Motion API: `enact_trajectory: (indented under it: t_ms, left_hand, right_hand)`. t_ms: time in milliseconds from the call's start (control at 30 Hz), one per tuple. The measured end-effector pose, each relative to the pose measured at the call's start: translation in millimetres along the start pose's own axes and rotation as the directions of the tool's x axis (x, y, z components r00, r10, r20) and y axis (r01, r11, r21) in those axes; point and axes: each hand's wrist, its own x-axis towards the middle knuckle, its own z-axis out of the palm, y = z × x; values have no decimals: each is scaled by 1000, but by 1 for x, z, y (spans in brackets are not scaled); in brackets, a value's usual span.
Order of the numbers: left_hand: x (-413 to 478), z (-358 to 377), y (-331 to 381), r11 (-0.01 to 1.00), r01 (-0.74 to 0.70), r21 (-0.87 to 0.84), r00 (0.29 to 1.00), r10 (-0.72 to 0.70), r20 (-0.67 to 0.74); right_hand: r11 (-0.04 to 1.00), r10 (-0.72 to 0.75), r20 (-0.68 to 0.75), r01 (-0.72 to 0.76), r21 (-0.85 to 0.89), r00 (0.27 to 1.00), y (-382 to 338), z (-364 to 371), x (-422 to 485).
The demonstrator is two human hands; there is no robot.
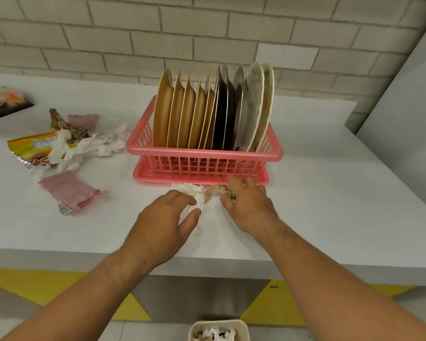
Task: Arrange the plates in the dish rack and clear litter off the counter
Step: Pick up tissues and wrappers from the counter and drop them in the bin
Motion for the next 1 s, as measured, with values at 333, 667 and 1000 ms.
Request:
enact_trajectory:
  t_ms: [333,667,1000]
  left_hand:
    - [25,8,-29,999,-47,-27,997,49,54]
    - [59,8,-26,951,-269,150,945,231,231]
    - [87,27,-14,824,-406,395,896,274,348]
  right_hand:
    - [987,128,-35,-131,-96,991,16,9,-15]
    - [898,330,-149,-261,353,932,-13,-12,-39]
    - [867,378,-66,-328,376,923,-35,-2,-55]
